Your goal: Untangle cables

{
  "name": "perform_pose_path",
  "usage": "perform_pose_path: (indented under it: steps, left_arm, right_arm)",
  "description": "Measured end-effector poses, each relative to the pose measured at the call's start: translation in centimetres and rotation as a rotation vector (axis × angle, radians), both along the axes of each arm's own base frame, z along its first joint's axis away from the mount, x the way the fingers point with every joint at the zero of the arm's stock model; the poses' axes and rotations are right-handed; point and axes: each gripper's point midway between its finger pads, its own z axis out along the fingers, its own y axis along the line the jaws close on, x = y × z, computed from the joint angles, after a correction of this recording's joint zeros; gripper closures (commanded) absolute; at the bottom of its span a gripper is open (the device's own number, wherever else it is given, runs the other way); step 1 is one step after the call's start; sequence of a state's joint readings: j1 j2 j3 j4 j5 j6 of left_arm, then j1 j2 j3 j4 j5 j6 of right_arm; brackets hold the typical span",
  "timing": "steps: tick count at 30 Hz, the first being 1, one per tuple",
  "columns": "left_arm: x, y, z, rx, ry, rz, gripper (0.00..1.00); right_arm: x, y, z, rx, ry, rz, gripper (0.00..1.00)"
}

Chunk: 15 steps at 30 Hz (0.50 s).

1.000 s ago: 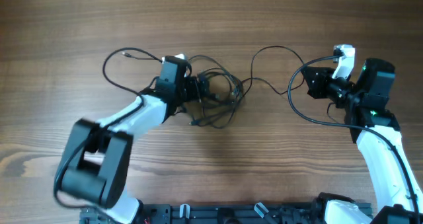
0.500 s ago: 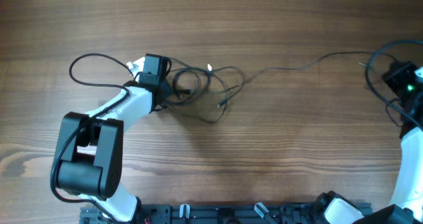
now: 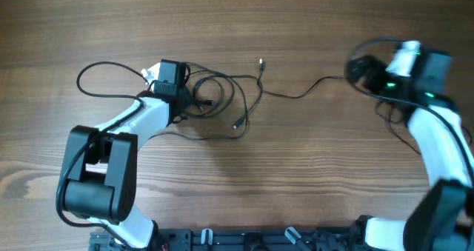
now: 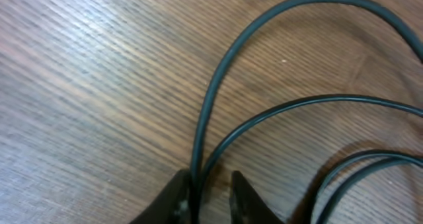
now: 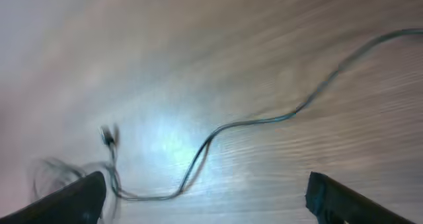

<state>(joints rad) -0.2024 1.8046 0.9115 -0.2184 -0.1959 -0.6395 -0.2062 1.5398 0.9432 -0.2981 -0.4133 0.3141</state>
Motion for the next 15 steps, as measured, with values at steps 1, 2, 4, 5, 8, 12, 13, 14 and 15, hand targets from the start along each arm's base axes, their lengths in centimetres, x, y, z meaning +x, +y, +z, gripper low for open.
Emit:
perform_pose_path:
  steps: [1,2,4,5,8,12,13,14,15]
  left_arm:
    - [0.4,-0.5,0.1,-0.028,-0.016,-0.008,0.32]
    - [0.6,-0.7,0.2,-0.041,-0.023,-0.012,0.25]
    - [0.9,-1.2,0.5,-0.064,-0.037,-0.027,0.06]
    - [1.1,-1.4,0.7,-0.069,-0.041,-0.032,0.00]
    - [1.2,-1.4,0.8,-0.065,-0.043,-0.035,0.00]
    - [1.1,-1.3,0.8,-0.063,-0.043,-0.034,0.00]
    - [1.1,-1.3,0.8,-0.063,-0.043,-0.034,0.00]
    - [1.1,-1.3,0.8,-0.063,-0.043,-0.034,0.00]
    - [1.2,-1.3,0.8,-0.063,-0.043,-0.034,0.00]
  right_arm:
    - [0.4,1.9,-2.0,-0.031,0.033,0.057,0.13]
    - [0.4,3.9,-4.1,-0.066,0.074,0.108,0.13]
    - [0.8,7.3,-8.2,-0.192,0.121,0.186,0.19]
    - [1.4,8.5,-9.5,-0.267,0.111,0.190,0.27]
    - [1.9,9.1,-10.6,-0.370,0.113,0.106,0.64]
    - [2.8,7.2,-11.1,-0.431,0.119,-0.001,0.96]
    - [2.8,7.0,-11.0,-0.435,0.124,0.000,0.96]
    - [2.4,6.7,-11.0,-0.449,0.147,0.012,0.96]
    - [1.4,5.7,-10.7,-0.465,0.192,0.017,0.96]
